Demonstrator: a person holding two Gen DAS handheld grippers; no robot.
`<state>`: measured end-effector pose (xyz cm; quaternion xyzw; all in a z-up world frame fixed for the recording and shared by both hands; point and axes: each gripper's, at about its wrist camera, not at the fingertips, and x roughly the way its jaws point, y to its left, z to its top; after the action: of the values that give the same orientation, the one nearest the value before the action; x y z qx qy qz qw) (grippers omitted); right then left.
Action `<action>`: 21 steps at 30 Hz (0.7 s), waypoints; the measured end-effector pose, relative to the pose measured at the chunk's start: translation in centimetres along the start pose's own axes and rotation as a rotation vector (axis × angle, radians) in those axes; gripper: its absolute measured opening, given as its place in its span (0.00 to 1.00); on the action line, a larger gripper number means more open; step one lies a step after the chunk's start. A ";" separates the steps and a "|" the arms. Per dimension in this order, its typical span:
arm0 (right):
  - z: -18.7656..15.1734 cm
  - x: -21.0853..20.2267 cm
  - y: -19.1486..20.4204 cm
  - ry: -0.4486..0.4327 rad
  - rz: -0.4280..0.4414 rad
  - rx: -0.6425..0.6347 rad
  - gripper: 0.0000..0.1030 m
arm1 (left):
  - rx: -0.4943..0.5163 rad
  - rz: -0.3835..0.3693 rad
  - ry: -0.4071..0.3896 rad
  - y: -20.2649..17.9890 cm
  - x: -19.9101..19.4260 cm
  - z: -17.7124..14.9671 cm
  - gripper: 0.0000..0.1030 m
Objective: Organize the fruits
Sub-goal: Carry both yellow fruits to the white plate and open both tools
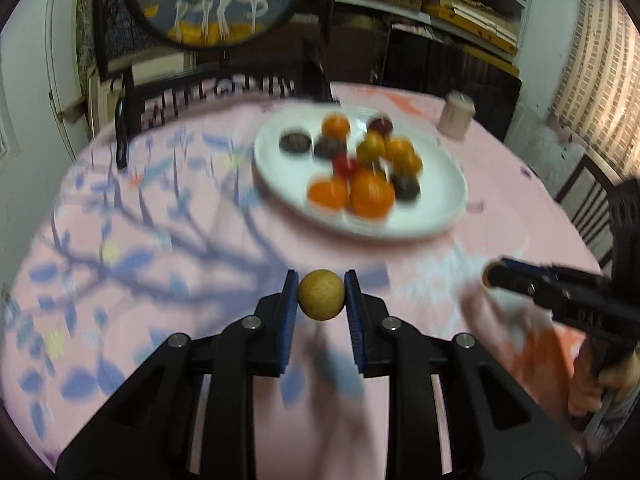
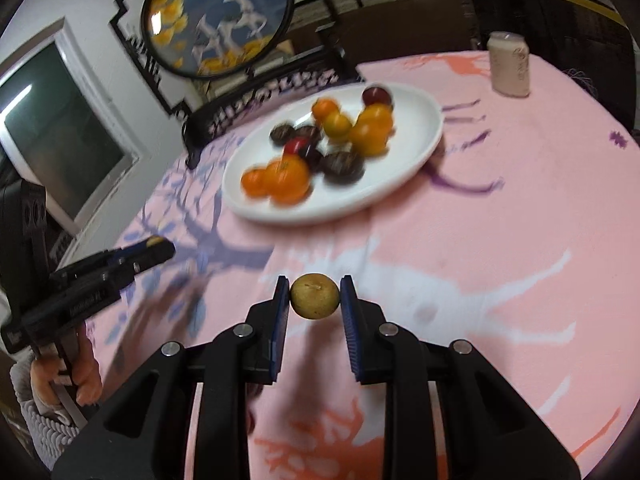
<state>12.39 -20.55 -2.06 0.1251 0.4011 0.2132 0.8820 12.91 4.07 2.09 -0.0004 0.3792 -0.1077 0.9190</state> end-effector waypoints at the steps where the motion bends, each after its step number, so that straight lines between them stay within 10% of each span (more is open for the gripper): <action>1: 0.7 0.0 -0.2 -0.007 -0.003 0.007 0.25 | 0.003 0.008 -0.008 -0.1 0.4 1.2 0.23; 10: 7.4 3.2 -0.8 -0.030 -0.076 -0.001 0.25 | -0.046 0.011 0.006 -0.3 7.8 7.8 0.24; 11: 7.8 3.7 -1.0 -0.035 -0.088 -0.005 0.26 | -0.046 0.015 0.010 -0.4 8.4 7.9 0.28; 13: 7.9 4.5 -1.8 -0.044 -0.093 0.012 0.44 | -0.049 0.012 0.004 -0.3 9.1 7.8 0.74; 14: 7.8 4.6 -2.1 -0.051 -0.095 0.026 0.63 | -0.046 0.009 -0.006 -0.3 9.2 7.6 0.79; 21: 7.0 2.9 -2.7 -0.097 -0.081 0.027 0.65 | -0.039 -0.007 -0.033 -0.2 7.9 6.8 0.92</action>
<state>20.18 -21.88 -0.52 0.1310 0.3657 0.1656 0.9065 23.08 1.71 1.42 -0.0214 0.3660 -0.1032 0.9246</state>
